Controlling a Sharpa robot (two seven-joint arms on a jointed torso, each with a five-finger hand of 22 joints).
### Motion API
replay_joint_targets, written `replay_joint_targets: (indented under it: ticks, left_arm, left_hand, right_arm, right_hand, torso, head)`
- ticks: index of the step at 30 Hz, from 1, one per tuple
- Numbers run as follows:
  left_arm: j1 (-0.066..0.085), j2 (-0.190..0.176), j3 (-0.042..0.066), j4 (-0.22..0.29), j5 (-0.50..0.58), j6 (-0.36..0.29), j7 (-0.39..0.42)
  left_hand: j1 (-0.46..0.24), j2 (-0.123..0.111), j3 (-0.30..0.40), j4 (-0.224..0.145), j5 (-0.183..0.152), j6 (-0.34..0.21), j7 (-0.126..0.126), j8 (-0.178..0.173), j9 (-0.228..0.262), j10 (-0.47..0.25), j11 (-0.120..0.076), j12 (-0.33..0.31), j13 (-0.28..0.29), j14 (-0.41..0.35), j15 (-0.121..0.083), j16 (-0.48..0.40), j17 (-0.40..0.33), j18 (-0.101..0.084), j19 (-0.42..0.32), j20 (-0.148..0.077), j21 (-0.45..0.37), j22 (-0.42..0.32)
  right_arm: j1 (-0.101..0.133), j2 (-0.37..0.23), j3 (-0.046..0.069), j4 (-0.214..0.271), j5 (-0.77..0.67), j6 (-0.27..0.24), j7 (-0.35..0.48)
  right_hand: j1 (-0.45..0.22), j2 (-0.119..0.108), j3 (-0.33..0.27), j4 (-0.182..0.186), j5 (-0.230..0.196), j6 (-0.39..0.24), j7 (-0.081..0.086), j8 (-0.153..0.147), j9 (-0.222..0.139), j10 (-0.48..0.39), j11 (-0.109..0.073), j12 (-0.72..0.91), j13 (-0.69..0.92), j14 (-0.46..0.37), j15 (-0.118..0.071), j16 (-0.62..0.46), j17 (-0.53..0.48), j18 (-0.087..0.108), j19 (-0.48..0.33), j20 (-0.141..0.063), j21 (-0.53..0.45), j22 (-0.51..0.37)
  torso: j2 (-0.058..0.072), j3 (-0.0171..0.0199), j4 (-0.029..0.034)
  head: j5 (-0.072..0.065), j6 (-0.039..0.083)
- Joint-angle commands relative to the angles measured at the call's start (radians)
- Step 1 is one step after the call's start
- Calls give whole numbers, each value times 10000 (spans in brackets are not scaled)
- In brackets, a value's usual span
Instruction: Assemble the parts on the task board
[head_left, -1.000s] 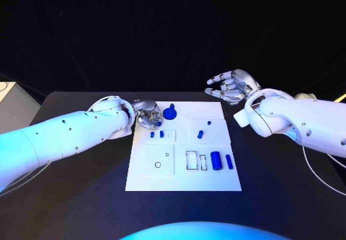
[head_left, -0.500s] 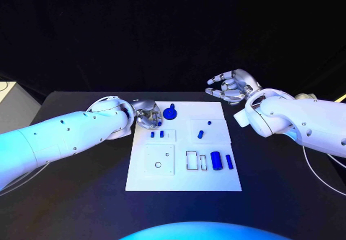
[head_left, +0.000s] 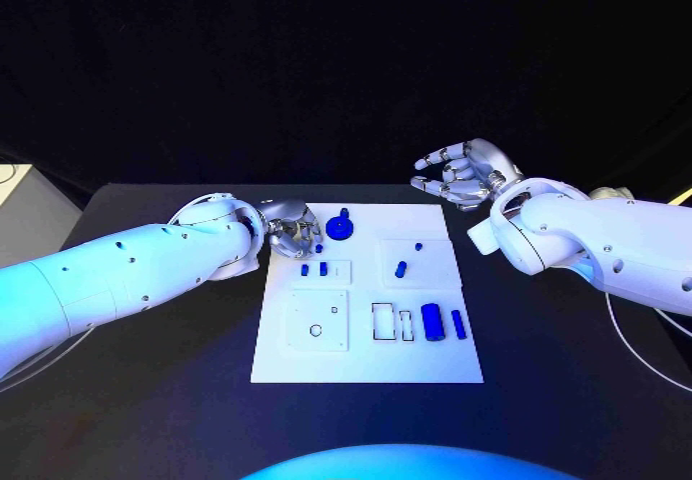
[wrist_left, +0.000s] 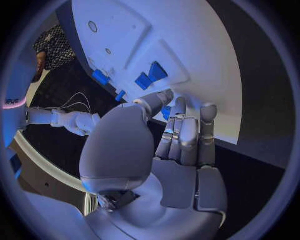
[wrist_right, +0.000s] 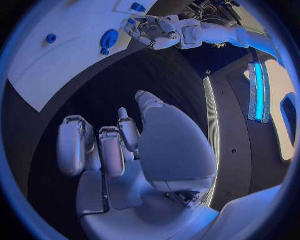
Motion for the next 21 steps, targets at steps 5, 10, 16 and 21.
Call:
replay_joint_targets:
  ticks: [5,10,16,21]
  left_arm:
    - [-14,-158,46,170,298,-498,316]
    - [-27,-287,71,321,501,-833,749]
    - [-52,-354,84,433,700,-1158,1130]
    - [-65,-342,88,472,755,-1203,1247]
  left_hand:
    - [-122,-141,-457,126,61,-420,-22,-222,-134,-180,7,160,88,-4,76,52,-72,-37,-7,71,-144,-83]
    - [-244,-152,-1944,677,-96,344,64,314,-26,-537,71,833,472,-99,135,114,-145,-9,-96,156,-451,-295]
    - [22,-9,-1959,876,-81,918,-23,630,29,-762,-26,1872,990,122,65,333,306,-39,110,118,-382,-141]
    - [217,18,-1565,968,-68,1378,-203,783,21,-853,-220,3166,1667,510,-92,610,1099,-100,405,-4,-172,176]
  right_arm:
    - [-3,-12,2,11,-42,11,106]
    - [-3,-28,2,13,-42,1,106]
    - [-3,-37,2,16,-42,-3,105]
    - [-3,-37,2,17,-42,1,105]
  right_hand:
    - [-24,-56,51,1,32,7,-28,39,-12,25,-54,4,89,686,-85,-62,1207,174,-7,-41,-63,816]
    - [-24,-56,51,1,32,7,-28,39,-12,25,-54,4,89,686,-85,-62,1207,174,-7,-41,-63,816]
    - [-24,-56,51,1,32,7,-28,39,-12,25,-54,4,89,686,-85,-62,1207,174,-7,-41,-63,816]
    - [-24,-56,51,1,32,7,-28,39,-12,25,-54,4,89,686,-85,-62,1207,174,-7,-41,-63,816]
  torso:
    - [2,2,-6]
    - [-1,-6,15]
    - [-2,-3,6]
    - [3,0,-6]
  head:
    - [-8,10]
    - [-34,-4]
    - [-31,6]
    - [-19,17]
